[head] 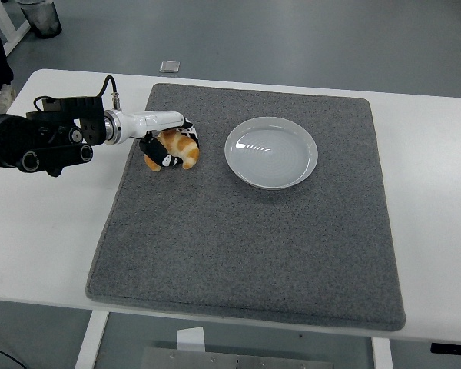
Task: Place the bread on the plate
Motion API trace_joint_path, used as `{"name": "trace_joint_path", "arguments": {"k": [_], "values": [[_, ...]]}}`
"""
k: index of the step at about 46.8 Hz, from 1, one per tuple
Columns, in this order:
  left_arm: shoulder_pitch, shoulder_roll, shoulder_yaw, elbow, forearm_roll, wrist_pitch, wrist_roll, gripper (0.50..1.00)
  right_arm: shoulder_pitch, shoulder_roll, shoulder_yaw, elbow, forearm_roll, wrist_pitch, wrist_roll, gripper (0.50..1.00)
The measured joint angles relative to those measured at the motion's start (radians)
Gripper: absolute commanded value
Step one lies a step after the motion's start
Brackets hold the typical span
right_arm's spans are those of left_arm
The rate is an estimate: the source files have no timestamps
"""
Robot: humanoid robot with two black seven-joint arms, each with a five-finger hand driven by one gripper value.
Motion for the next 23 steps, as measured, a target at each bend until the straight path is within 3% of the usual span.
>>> {"name": "trace_joint_path", "arguments": {"k": [11, 23], "values": [[-0.049, 0.0, 0.0, -0.001, 0.0, -0.009, -0.01, 0.5, 0.0, 0.0, 0.0, 0.0, 0.0, 0.0, 0.0, 0.952], [-0.166, 0.0, -0.002, -0.002, -0.001, -0.021, -0.012, 0.5, 0.0, 0.0, 0.0, 0.0, 0.0, 0.0, 0.0, 0.952]]}}
